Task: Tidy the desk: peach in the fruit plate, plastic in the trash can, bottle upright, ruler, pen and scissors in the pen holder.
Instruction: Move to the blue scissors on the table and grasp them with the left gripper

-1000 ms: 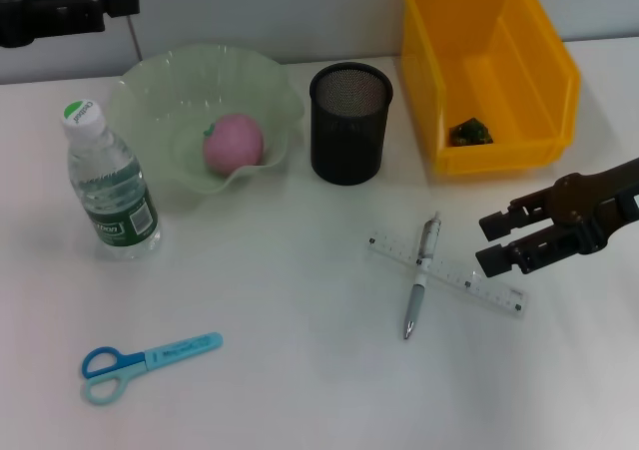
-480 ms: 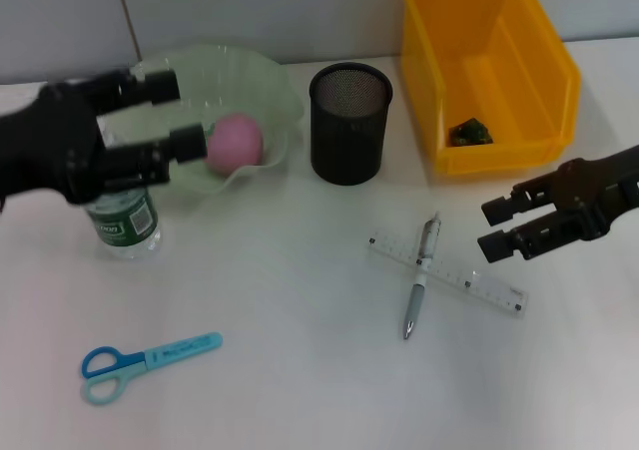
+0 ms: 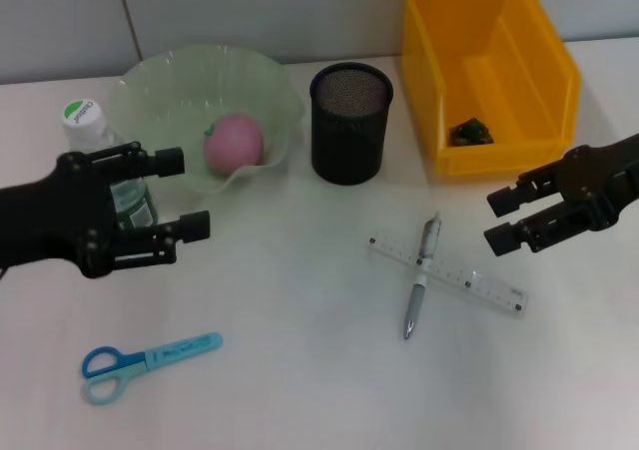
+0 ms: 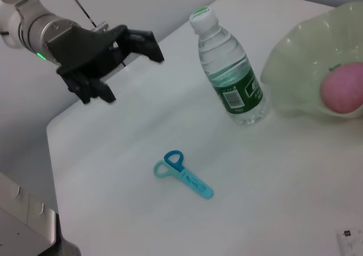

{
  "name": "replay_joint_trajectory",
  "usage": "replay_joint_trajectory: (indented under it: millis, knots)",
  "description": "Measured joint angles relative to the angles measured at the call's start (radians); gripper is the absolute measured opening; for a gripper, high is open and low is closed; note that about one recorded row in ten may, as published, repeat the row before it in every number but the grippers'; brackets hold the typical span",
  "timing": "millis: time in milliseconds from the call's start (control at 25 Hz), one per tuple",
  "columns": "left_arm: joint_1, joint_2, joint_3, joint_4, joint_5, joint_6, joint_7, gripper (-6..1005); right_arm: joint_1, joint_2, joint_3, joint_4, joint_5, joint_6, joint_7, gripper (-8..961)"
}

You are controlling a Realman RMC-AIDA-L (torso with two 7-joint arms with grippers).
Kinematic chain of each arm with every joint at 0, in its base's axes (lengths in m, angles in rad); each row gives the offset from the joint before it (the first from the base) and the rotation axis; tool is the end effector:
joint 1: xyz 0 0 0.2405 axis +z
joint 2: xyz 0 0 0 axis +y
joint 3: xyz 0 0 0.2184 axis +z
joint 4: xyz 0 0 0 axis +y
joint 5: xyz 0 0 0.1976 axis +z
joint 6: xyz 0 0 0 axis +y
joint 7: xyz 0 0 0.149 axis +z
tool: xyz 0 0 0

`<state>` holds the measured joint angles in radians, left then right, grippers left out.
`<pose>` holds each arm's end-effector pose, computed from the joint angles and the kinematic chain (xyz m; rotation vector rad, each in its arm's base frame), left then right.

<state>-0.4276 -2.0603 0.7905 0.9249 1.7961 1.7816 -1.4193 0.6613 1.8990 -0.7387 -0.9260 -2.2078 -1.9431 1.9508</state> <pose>-0.1928 0.2862 0.0598 -2.7828 -0.3219 -0.8646 0.1924 0.3097 0.0954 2.9824 -0.9347 -0.2616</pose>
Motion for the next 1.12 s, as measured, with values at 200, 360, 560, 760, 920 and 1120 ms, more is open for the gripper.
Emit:
replay_joint_trajectory:
  millis: [200,360,560,760,920,1120]
  knots:
    - [-0.024,0.001,0.05,0.247,0.158,0.015,-0.132,792,-0.016,0.003,0.002,-0.001,-0.004,-0.005,-0.005,762]
    - [-0.058,0.001,0.131,0.443,0.322,0.03,-0.25,791,-0.026,0.004,0.008,0.003,-0.009,-0.003,-0.006,762]
    - [-0.109,-0.002,0.245,0.569,0.506,0.049,-0.361,791,-0.018,0.005,0.0,0.004,-0.009,-0.003,-0.005,762]
    - [-0.159,-0.007,0.453,0.598,0.696,0.045,-0.485,791,-0.003,0.01,-0.013,0.01,-0.013,0.0,0.002,762]
    - [-0.182,-0.007,0.555,0.612,0.76,0.049,-0.557,790,0.003,0.011,-0.017,0.021,-0.013,0.004,0.003,762]
    - [-0.199,-0.009,0.615,0.616,0.801,0.065,-0.631,790,0.009,0.011,-0.013,0.034,-0.011,0.008,0.002,762]
